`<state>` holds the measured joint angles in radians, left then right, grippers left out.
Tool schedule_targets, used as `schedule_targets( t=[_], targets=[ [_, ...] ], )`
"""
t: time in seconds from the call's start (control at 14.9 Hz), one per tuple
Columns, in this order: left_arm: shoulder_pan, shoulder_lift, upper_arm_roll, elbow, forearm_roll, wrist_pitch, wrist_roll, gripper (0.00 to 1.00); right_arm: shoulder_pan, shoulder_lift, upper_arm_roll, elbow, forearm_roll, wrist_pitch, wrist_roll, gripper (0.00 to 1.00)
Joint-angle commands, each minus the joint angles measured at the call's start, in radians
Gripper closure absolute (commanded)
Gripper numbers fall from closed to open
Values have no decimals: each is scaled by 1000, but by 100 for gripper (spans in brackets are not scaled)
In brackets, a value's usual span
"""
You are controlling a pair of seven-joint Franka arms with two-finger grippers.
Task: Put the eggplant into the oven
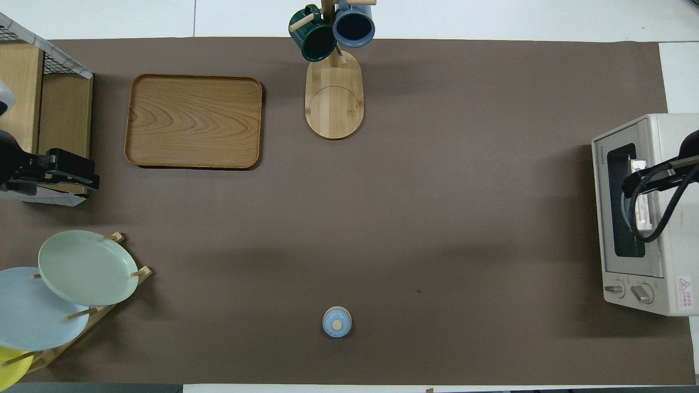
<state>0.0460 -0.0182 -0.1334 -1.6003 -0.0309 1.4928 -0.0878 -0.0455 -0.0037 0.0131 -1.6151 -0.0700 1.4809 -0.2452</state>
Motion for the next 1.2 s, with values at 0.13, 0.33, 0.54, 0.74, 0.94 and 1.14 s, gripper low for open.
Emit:
schedule_targets(
  t=[0.13,0.33,0.54,0.74,0.94,1.14],
  targets=[
    [-3,-9,8,3,-4,-19,6,0,50,2,-54,20,16,-33,21,0],
    [-3,-9,8,3,-4,-19,6,0,52,2,-54,21,16,-25,59,0],
    [-3,-9,8,3,-4,-19,6,0,52,2,-53,21,21,-27,64,0],
    [-3,-9,8,3,-4,-19,6,0,52,4,-54,21,18,-21,66,0],
    [-3,-9,8,3,-4,-19,6,0,39,7,-56,21,27,-21,87,0],
    [-3,-9,8,3,-4,-19,6,0,39,7,-56,23,29,-22,99,0]
  ],
)
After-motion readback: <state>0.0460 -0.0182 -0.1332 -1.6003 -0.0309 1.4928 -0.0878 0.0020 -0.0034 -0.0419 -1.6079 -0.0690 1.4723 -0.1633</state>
